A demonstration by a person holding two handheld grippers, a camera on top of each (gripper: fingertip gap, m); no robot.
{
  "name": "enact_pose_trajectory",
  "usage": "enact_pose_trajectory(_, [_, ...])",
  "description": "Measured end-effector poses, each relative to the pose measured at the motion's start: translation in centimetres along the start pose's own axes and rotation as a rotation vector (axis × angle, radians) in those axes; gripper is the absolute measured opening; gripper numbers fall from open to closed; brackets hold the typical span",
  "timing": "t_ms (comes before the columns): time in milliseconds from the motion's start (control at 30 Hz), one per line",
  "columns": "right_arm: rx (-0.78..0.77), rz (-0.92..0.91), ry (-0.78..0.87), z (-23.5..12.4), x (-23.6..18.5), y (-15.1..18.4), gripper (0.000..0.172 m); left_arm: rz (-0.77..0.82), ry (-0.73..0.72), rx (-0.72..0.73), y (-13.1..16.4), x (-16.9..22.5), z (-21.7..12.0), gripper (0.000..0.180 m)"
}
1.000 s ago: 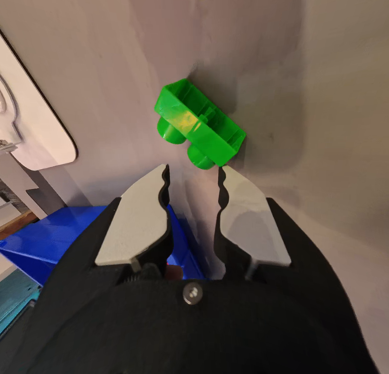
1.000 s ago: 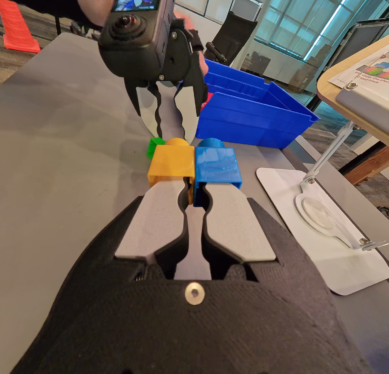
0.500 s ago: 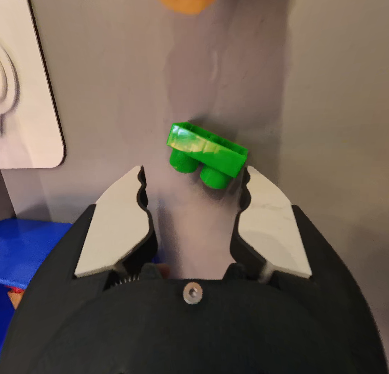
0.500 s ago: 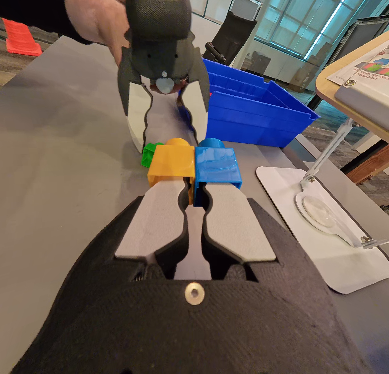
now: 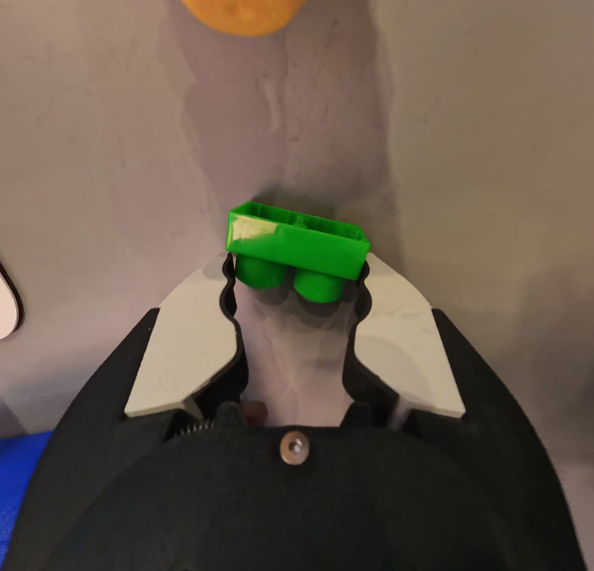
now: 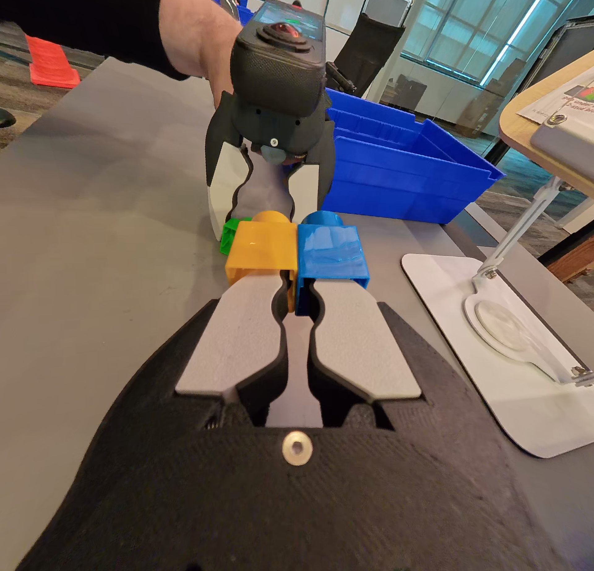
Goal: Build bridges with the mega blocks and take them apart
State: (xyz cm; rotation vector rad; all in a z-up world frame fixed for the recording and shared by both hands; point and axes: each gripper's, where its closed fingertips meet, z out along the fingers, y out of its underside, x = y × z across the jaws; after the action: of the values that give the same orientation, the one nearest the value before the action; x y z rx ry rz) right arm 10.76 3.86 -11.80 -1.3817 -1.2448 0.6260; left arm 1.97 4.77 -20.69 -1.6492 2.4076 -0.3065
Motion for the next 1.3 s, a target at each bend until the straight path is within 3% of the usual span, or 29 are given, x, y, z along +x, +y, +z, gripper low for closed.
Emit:
enact_pose_trajectory(233, [0.002,0.012,-0.007,-0.1,0.0,0.1,0.007,-0.061,-0.035,0.073,-0.8,-0.2,0.2,0.071])
enact_pose_trajectory(500, [-0.011,0.042,0.0,-0.3,0.2,0.0,0.007,-0.215,-0.277,0.187,-1.2,-2.4,-2.0,0.071])
enact_pose_trajectory(667, [-0.038,0.038,0.0,0.0,-0.2,0.1,0.007,-0.207,-0.388,0.176,-2.6,-2.4,-2.9,0.071])
enact_pose_trajectory(1300, [-0.084,-0.054,0.018,0.1,-0.8,0.1,0.007,-0.057,-0.52,0.052,-7.3,-2.6,-5.4,0.07])
